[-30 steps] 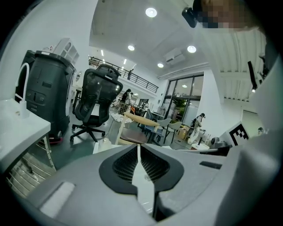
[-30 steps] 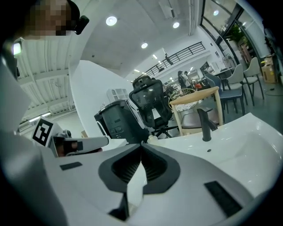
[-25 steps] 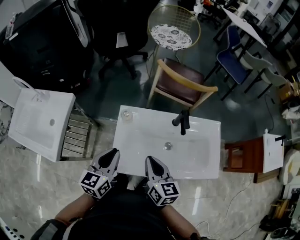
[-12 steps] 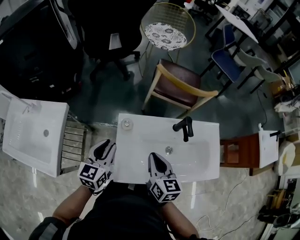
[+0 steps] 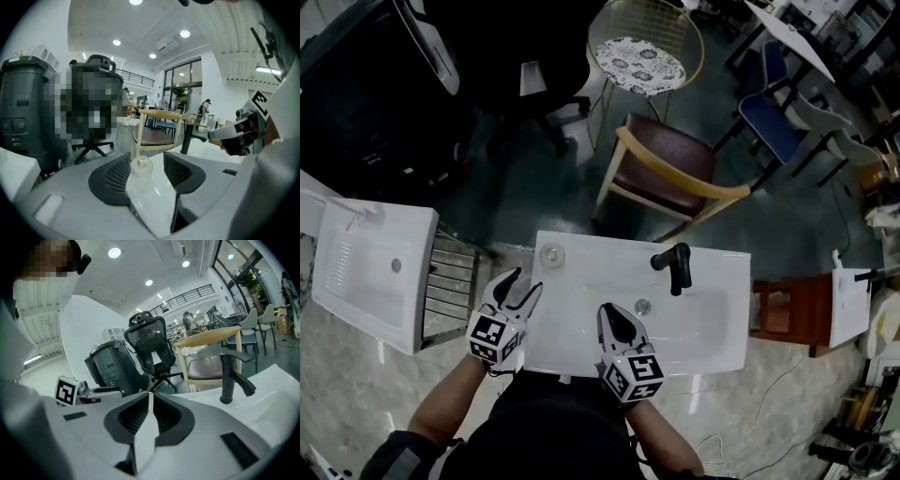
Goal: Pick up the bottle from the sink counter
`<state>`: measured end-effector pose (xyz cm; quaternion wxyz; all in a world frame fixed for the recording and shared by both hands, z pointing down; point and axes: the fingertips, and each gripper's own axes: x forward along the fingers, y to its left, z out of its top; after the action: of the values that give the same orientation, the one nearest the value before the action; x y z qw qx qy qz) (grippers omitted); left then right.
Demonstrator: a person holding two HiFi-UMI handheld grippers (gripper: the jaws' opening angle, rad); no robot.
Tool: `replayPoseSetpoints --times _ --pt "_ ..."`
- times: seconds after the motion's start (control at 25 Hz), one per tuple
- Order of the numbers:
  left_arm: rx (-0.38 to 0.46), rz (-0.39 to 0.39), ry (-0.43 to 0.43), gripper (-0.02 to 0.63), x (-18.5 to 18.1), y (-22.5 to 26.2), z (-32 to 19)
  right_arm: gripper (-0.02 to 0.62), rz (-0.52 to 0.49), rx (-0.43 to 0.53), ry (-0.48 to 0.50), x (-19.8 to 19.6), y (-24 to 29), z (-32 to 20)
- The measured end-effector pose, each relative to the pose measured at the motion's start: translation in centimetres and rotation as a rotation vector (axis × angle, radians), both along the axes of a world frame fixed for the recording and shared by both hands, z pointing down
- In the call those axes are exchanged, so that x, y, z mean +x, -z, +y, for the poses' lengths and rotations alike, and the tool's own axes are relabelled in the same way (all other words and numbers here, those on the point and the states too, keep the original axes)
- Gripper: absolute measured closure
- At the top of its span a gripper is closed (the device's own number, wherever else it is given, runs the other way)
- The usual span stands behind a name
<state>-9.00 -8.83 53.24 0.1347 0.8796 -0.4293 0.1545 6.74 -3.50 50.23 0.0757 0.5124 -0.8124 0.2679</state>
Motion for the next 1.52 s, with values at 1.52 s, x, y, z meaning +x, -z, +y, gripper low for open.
replayPoseSetpoints --times 1.52 --pt "-0.109 -0.068 -0.091 0.265 4.6 -11.0 -7.4 0.456 -0.050 -0.211 0.015 0.0 -10.7 -3.6"
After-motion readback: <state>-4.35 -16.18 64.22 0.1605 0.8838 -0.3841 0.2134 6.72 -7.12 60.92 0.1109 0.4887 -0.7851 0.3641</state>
